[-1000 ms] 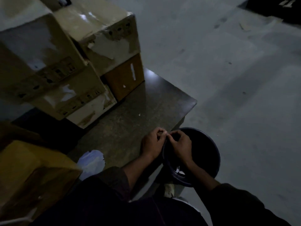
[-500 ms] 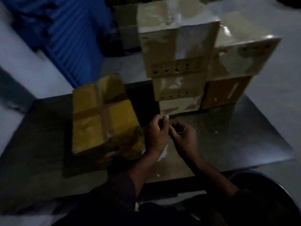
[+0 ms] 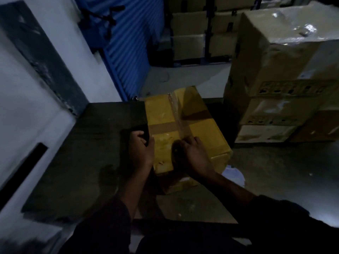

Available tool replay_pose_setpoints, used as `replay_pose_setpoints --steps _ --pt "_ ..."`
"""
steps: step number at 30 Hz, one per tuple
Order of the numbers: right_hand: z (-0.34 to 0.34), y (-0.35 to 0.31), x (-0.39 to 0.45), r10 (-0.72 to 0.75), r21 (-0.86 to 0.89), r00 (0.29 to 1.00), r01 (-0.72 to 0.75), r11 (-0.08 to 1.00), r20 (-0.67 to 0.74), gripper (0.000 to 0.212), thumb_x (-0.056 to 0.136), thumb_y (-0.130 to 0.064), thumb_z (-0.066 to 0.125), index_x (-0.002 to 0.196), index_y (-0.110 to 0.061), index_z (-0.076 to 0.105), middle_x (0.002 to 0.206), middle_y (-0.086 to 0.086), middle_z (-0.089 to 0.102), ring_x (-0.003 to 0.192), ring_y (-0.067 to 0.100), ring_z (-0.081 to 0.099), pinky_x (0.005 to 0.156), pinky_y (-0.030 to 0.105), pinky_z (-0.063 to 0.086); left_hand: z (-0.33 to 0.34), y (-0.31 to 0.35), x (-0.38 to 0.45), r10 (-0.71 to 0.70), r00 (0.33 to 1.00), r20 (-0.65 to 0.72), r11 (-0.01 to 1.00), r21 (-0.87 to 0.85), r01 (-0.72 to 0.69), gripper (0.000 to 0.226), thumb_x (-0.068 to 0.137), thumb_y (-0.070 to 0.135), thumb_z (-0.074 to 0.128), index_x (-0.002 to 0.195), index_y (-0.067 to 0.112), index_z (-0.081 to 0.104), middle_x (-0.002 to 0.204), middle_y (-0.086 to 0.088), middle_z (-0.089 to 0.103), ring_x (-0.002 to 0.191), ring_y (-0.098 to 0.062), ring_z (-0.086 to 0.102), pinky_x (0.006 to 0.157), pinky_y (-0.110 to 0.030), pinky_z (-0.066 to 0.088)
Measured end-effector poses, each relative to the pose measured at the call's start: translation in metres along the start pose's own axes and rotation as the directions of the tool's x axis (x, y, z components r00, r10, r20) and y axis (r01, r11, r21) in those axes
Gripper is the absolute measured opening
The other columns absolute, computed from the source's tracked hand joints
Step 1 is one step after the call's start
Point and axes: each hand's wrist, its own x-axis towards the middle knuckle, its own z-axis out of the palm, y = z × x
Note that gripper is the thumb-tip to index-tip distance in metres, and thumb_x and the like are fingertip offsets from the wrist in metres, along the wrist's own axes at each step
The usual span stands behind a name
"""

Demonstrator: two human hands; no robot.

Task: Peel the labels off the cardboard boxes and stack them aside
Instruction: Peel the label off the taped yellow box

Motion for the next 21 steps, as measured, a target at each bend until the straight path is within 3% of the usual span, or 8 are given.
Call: replay_pose_setpoints --steps 4,10,16,21 --pt "0.014 -0.016 0.009 0.187 -0.138 0.982 -0.187 0.973 -0.011 0.040 0.091 -0.038 0.050 0.128 -0.023 0.048 0.116 0.009 0.050 0.104 0.032 0.044 0.081 0.040 0.036 0.003 -0.014 0.025 -0.077 0.983 0.166 0.997 0.045 0.071 0.050 0.090 0.040 0.068 0.127 0.012 0.050 0.096 -0.003 0.056 0.088 -0.024 0.059 0.070 -0.030 0.041" --pt "0.008 -0.032 0.016 0.179 -0.147 0.983 -0.172 0.974 0.036 0.046 0.097 -0.043 0.039 0.142 -0.031 0.036 0.122 0.009 0.043 0.114 0.032 0.037 0.088 0.043 0.032 0.027 -0.007 0.041 -0.115 0.963 0.245 0.990 -0.051 0.131 0.059 0.086 0.045 0.070 0.131 0.018 0.043 0.122 -0.007 0.061 0.106 -0.026 0.060 0.089 -0.041 0.051" --pt "0.008 -0.028 0.006 0.118 -0.136 0.991 -0.109 0.985 0.061 0.041 0.095 -0.047 0.044 0.135 -0.041 0.044 0.116 0.000 0.048 0.109 0.024 0.042 0.085 0.040 0.037 0.030 -0.011 0.037 -0.107 0.966 0.235 0.980 -0.141 0.143 0.055 0.087 0.044 0.070 0.129 0.020 0.044 0.115 -0.003 0.061 0.096 -0.019 0.060 0.074 -0.029 0.042" --pt "0.011 -0.032 0.009 0.187 -0.134 0.982 -0.182 0.974 0.031 0.040 0.095 -0.045 0.042 0.131 -0.029 0.047 0.118 0.002 0.049 0.108 0.025 0.043 0.086 0.039 0.035 0.030 -0.011 0.037 -0.076 0.974 0.214 0.985 -0.138 0.107 0.055 0.087 0.044 0.070 0.128 0.017 0.045 0.111 -0.005 0.063 0.094 -0.021 0.062 0.072 -0.029 0.043"
